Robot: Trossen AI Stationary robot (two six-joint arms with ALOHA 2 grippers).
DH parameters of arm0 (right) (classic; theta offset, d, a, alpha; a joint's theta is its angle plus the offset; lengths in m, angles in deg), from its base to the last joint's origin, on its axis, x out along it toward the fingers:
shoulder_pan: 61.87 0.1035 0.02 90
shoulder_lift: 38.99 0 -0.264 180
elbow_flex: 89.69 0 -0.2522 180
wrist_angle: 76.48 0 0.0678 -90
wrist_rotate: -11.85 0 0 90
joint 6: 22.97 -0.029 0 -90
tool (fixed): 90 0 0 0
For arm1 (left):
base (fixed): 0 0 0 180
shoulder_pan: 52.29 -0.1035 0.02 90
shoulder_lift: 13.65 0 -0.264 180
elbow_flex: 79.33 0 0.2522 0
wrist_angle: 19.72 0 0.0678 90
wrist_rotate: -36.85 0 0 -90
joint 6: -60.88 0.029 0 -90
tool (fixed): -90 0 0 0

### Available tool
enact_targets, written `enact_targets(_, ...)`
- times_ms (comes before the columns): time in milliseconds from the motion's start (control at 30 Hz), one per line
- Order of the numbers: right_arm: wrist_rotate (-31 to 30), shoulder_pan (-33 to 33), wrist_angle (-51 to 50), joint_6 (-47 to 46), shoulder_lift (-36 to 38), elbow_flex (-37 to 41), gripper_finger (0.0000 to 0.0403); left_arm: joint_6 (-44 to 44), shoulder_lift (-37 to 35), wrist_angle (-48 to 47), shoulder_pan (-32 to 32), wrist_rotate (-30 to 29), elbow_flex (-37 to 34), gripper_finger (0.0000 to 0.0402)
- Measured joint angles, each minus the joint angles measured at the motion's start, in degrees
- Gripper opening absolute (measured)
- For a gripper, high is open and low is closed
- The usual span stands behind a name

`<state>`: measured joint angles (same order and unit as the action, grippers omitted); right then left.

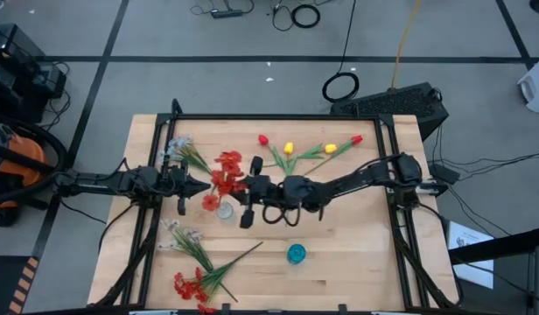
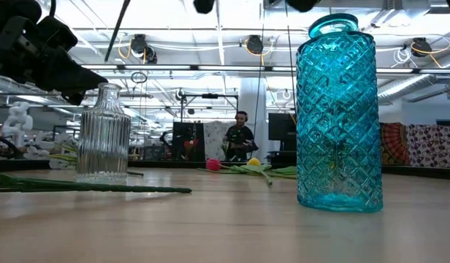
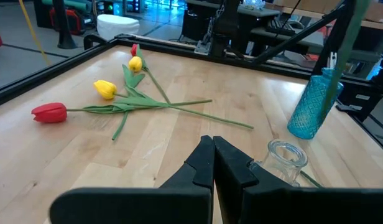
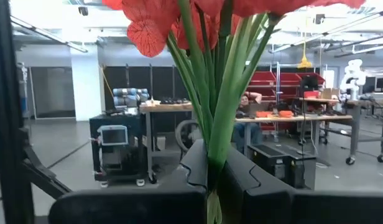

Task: Sort flowers into vase by color
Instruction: Put the right orange flowers into the transparent vase

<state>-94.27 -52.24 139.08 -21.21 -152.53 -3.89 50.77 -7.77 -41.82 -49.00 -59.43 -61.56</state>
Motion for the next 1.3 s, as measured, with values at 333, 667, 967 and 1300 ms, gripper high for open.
enact_targets(333, -0.09, -1.26, -2.72, -1.49, -0.72, -0.14, 0.0003, 0.00, 0.01, 0.02, 0.00, 0.00, 0.00, 0.0006)
enact_targets(667, -0.07, -1.35, -6.28, -2.06, -0.76, -0.14, 0.0003, 0.00, 0.00, 0.02, 0.01, 0.00, 0.00, 0.0006)
enact_targets(967, 0.00, -1.42, -7.70, -1.57, -0.76, -0.14, 0.0002, 0.00, 0.00, 0.04, 0.02, 0.02, 0.00, 0.0006)
enact_targets(1300, 1.48, -1.42, -8.60, -2.75, -1.92, -0.14, 0.0002, 0.00, 0.01, 0.06, 0.01, 0.01, -0.01, 0.0006)
